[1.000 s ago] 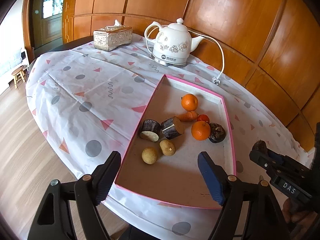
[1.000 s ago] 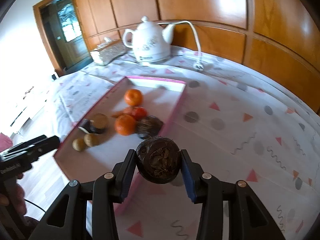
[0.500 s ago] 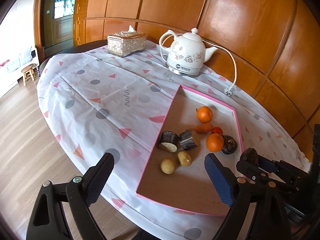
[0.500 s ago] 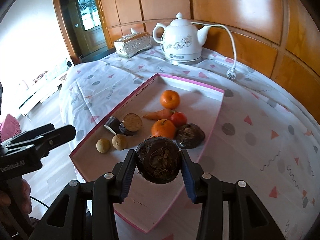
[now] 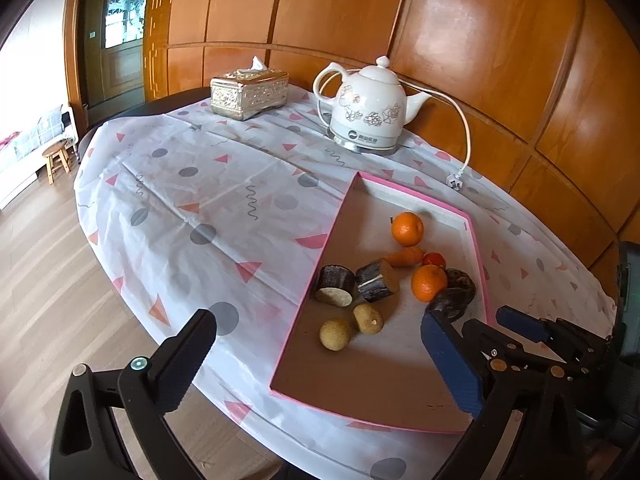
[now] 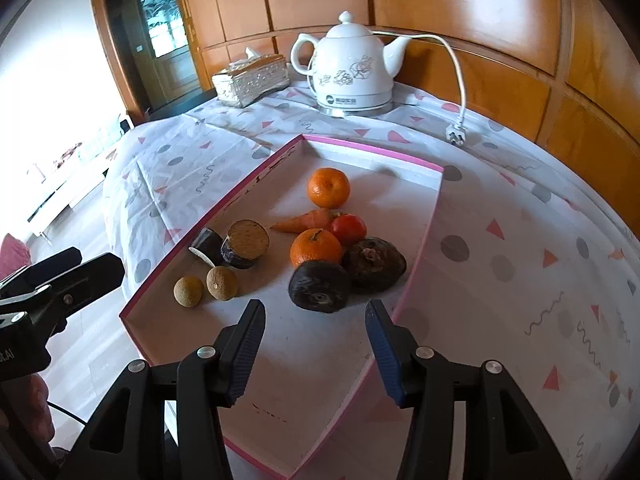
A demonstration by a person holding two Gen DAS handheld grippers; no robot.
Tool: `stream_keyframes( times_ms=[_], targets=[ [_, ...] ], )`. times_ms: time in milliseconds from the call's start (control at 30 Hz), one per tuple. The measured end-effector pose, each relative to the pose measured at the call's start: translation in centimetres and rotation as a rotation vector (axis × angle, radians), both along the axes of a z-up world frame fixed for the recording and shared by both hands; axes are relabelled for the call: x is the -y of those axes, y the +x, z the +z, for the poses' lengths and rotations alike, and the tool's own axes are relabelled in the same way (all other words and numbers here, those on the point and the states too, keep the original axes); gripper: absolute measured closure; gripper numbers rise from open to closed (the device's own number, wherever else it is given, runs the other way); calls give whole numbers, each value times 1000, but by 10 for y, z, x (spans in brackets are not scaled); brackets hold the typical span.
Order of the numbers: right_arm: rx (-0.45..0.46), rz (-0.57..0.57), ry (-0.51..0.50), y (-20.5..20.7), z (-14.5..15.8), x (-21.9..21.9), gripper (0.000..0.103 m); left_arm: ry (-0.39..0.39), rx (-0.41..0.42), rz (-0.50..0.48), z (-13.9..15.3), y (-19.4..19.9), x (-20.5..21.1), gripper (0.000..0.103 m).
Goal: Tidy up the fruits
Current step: 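Lower the dark fruit into the tray and open the right gripper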
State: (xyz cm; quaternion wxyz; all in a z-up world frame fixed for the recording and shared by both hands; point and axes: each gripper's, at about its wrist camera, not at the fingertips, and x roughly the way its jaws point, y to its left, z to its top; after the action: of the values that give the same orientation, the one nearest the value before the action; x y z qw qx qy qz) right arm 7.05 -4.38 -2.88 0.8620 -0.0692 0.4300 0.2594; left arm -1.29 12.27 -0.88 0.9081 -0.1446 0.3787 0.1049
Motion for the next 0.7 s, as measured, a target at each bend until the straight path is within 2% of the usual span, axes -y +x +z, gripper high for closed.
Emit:
stream_keyframes(
  times_ms=[167,300,467,700],
  targets=[
    [35,-50,-1,-11,6,10,49,21,17,-17,5,-1,7,0],
    [80,-113,-3,-21,14,20,40,37,30,-25,9,-2,13,0],
    [124,-173,-3,-33,20,31,39,81,55,-20,17,-6,21,0],
    [140,-203,-8,-44,18,36,36,138,87,-20,25,-9,32,0]
  ],
)
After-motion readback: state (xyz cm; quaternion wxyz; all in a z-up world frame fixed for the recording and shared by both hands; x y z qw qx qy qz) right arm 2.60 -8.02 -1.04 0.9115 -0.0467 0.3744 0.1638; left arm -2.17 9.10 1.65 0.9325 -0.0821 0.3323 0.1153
